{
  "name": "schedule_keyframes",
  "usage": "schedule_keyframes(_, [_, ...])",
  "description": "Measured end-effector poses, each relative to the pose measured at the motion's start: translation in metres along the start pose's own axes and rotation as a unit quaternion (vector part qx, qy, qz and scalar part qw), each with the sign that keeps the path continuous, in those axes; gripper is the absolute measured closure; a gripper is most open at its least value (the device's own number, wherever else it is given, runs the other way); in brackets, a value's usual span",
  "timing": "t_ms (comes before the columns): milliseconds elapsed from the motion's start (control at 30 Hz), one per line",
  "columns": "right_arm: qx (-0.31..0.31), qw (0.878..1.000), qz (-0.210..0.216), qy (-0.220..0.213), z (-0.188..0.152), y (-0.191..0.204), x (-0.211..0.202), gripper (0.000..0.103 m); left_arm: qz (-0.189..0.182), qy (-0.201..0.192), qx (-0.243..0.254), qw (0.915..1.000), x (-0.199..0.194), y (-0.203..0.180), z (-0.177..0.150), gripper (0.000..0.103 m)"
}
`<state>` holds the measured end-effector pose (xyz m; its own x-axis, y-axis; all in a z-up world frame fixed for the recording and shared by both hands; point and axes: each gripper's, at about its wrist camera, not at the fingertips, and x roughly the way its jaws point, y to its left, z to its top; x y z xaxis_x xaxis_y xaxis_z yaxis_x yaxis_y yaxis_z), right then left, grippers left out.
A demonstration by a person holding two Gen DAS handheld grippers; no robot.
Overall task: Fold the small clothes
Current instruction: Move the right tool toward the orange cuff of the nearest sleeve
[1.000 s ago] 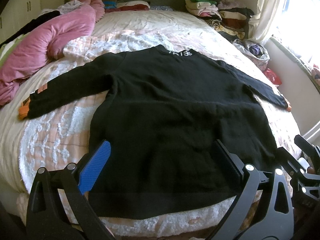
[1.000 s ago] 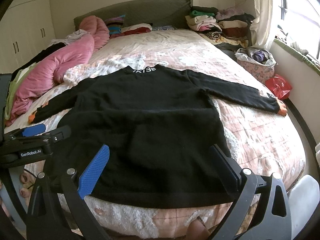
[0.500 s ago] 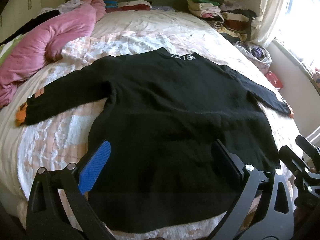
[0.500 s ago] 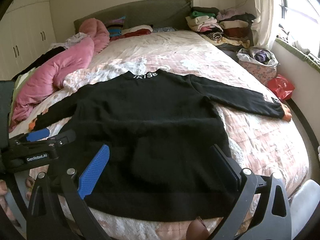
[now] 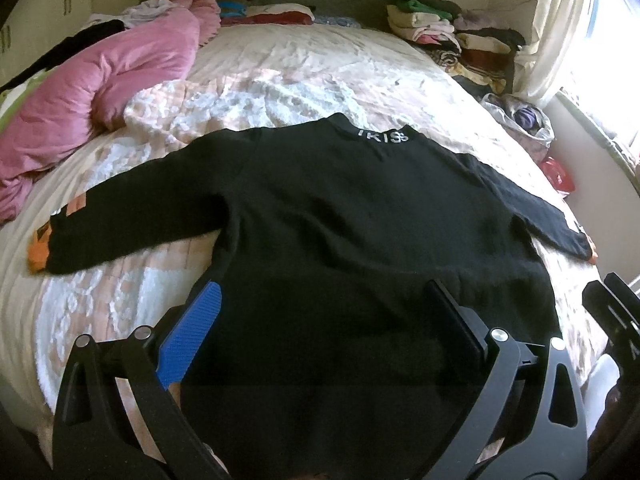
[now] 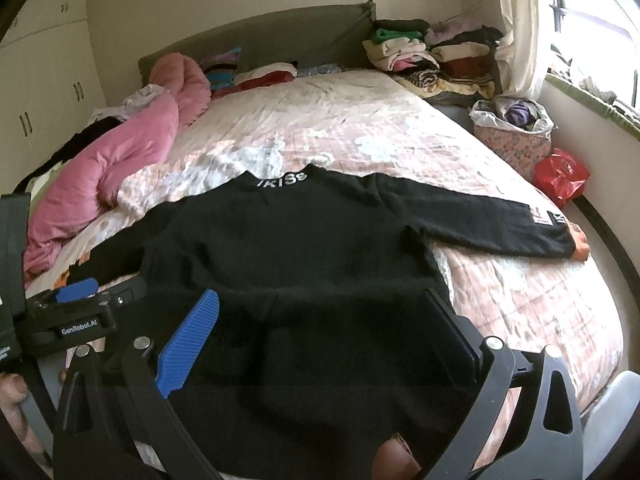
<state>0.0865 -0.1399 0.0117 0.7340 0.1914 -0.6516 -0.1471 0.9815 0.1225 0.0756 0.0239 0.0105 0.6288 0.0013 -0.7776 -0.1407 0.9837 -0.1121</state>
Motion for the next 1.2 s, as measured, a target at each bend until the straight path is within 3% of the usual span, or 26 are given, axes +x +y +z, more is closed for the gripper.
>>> schedule_keyframes(633, [0.037,0.999,-0.026,-0.027,0.046,-0.027,0.023,0.004,-0.002,-0.002,-0.009,1.0,0.026,-0.006,0.041,0.009])
schedule_keyframes(1200, [0.096,0.99,-0.097,-0.031,0.072,-0.108,0.053,0.004,0.003,0.009,-0.01,0.9999,0.059,-0.013,0.072,0.009])
